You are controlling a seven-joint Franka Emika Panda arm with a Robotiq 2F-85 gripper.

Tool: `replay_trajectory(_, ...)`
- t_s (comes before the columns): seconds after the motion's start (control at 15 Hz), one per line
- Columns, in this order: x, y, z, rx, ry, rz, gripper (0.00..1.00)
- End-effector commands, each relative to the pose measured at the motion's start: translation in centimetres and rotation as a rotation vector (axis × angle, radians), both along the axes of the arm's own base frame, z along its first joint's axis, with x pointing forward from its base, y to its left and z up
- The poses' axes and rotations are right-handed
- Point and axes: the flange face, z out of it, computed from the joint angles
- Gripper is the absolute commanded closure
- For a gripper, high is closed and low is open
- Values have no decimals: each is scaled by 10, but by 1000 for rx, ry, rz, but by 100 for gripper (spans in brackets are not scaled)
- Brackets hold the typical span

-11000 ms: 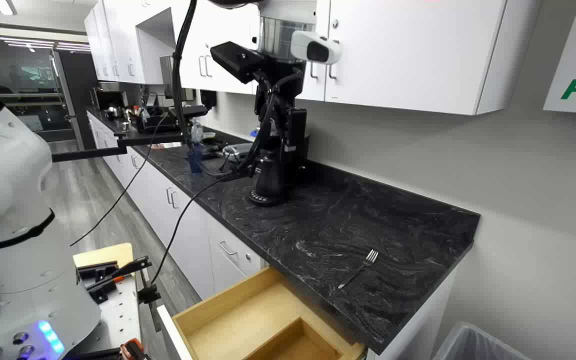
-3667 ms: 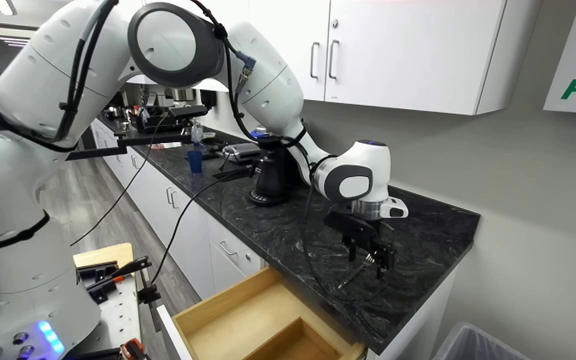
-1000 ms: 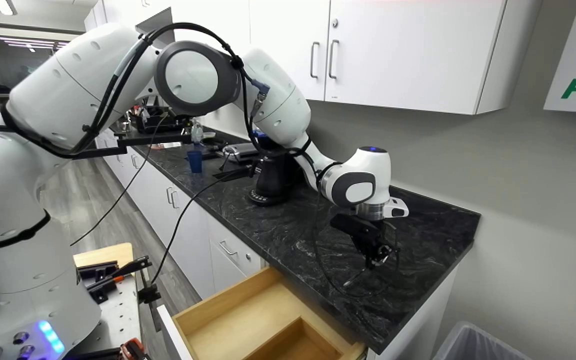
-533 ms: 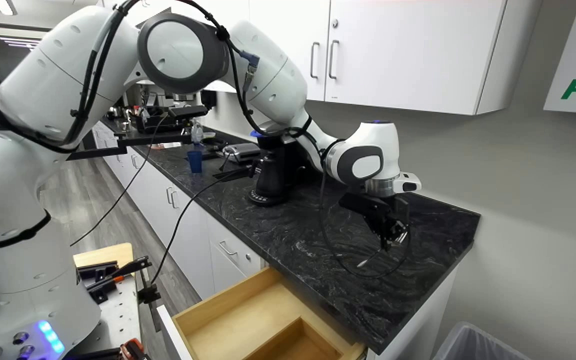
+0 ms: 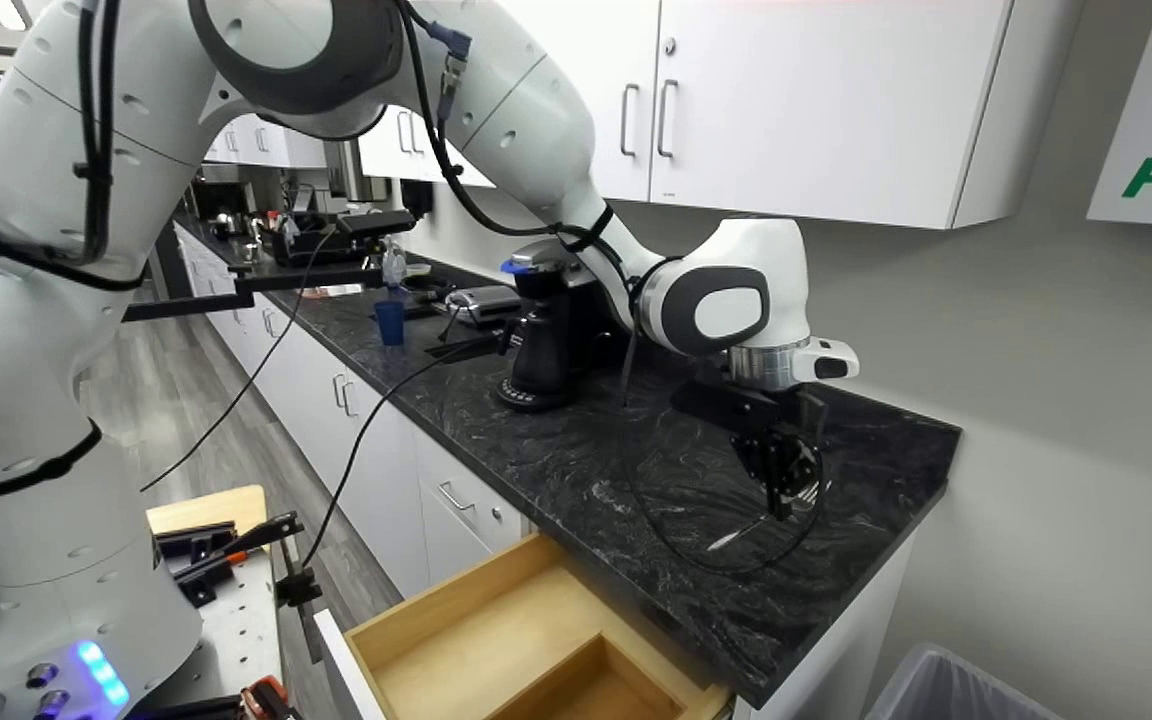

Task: Pick up the fork and put it in the box inside the open drawer

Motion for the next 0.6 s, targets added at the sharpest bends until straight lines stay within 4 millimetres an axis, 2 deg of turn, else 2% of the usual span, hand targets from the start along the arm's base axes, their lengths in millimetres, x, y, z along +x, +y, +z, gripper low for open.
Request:
replay_trajectory(0.0,-43,-4,5,-13,58,-44,95)
replay_trajectory(0.53,-85,6,-20,21,187,-27,95)
